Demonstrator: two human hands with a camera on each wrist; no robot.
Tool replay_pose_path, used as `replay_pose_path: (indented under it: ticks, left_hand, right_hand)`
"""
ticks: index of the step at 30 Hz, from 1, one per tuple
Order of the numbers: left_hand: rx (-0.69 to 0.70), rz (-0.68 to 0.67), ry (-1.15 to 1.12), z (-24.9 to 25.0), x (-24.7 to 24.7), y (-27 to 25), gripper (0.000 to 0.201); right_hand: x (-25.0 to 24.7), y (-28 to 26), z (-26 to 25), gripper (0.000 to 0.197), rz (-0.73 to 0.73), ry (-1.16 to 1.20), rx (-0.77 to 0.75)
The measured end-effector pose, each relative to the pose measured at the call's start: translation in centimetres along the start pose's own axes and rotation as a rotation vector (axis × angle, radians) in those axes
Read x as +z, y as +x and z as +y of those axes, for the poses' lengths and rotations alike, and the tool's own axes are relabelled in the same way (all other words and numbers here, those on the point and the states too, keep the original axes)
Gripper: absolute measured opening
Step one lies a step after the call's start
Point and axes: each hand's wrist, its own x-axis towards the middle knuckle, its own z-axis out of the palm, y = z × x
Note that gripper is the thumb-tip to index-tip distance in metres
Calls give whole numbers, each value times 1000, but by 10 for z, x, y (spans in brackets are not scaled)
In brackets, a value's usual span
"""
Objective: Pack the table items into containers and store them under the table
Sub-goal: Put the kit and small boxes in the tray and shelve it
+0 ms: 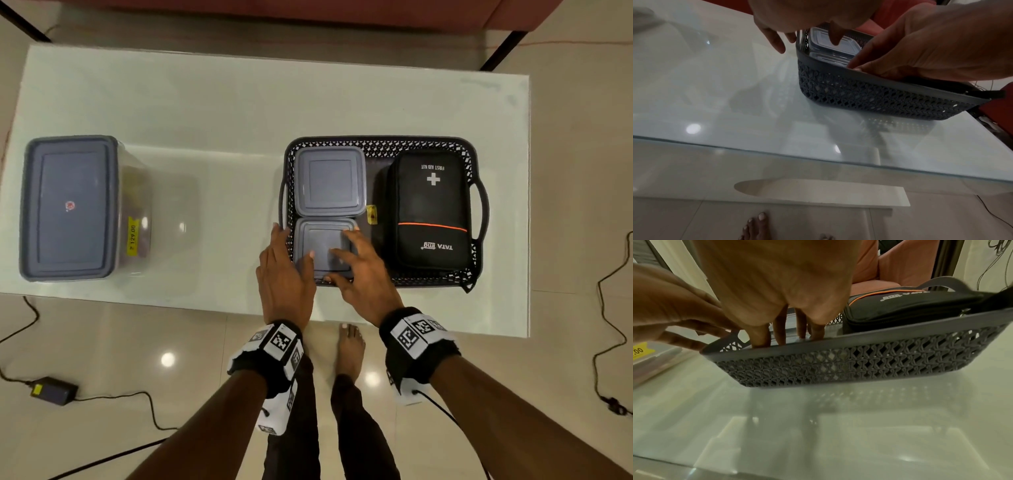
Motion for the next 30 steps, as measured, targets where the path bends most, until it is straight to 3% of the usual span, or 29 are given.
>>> replay_pose_path:
  ticks: [2,5,7,8,10,12,15,20,30]
  left_hand:
    - [-42,32,-46,8,-2,8,68]
    - [-74,18,-35,18,-3,29,74]
    - [-120,-47,-31,22,-3,44,69]
    - [-143,-69,-32,24,-2,50,62]
    - [-165,-60,4,28,-3,57,46]
    - [-185,-50,68,31,-4,58,37]
    - [-218,-62,122,33,-3,52,33]
    - [-240,-58,194,24,4,30,34]
    - [-153,-90,172,-28,-1,-75,30]
  right_hand:
    - [-10,0,-3,50,70,-53,-22]
    - [-40,1,3,48,470,-102,21]
    - [-63,4,21,52,703,-100,181]
    - [-75,6,33,57,748,-111,305]
    - [-92,11,57,69,711,-149,551]
    - [-99,14,78,71,594,-84,686]
    - [-94,9,95,50,554,83,667]
    - [-76,-14,103,24,659,-21,625]
    - [-22,-114,95,29,773,-37,807]
